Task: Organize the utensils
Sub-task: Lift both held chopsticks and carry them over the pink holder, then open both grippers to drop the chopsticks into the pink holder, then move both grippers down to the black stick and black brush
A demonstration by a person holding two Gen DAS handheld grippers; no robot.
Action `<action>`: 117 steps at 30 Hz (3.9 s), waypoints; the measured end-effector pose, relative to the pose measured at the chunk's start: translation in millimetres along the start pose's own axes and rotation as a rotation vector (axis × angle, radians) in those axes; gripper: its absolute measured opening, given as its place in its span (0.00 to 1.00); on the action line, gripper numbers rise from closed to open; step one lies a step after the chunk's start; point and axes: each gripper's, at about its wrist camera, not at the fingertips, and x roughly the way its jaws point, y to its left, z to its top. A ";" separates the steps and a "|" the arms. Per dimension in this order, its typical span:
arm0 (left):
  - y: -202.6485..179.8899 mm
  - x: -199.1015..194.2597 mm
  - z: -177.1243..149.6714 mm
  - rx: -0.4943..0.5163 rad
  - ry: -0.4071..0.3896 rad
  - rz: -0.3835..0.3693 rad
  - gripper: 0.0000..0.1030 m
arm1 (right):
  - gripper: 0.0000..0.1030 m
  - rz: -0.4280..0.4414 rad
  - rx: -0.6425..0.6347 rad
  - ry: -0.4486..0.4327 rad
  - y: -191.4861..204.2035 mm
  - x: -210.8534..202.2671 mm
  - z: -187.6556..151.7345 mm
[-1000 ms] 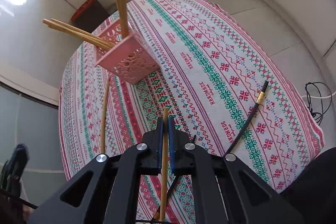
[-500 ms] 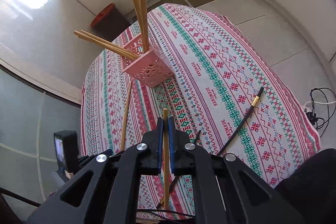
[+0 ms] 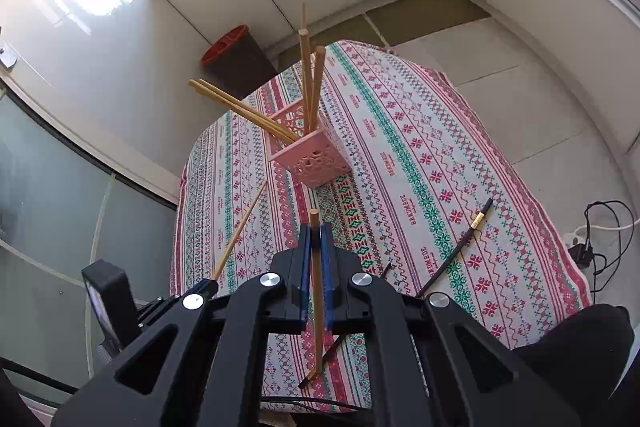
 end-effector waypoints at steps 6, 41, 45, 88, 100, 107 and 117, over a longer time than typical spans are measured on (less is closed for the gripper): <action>8.1 -43.6 23.3 -0.024 -0.139 0.012 0.06 | 0.05 0.020 -0.074 -0.059 24.2 -25.7 13.2; -36.0 -96.7 188.3 0.001 -0.330 -0.224 0.08 | 0.05 0.085 -0.256 -0.267 71.9 -104.0 141.0; -36.1 -69.4 194.2 -0.048 -0.255 -0.251 0.13 | 0.05 0.071 -0.230 -0.265 67.7 -88.9 155.9; -24.9 -44.6 114.1 -0.103 -0.152 -0.169 0.85 | 0.89 -0.108 0.020 -0.314 -15.4 -58.9 98.5; -102.4 61.4 56.3 0.139 0.207 -0.172 0.88 | 0.91 -0.440 0.028 -0.193 -115.1 -16.7 16.4; -127.4 99.6 36.7 0.193 0.297 -0.163 0.88 | 0.91 -0.461 -0.015 -0.143 -149.7 -1.1 -1.2; -151.4 107.5 32.6 0.242 0.302 -0.199 0.84 | 0.91 -0.410 0.005 -0.165 -157.5 -8.7 0.0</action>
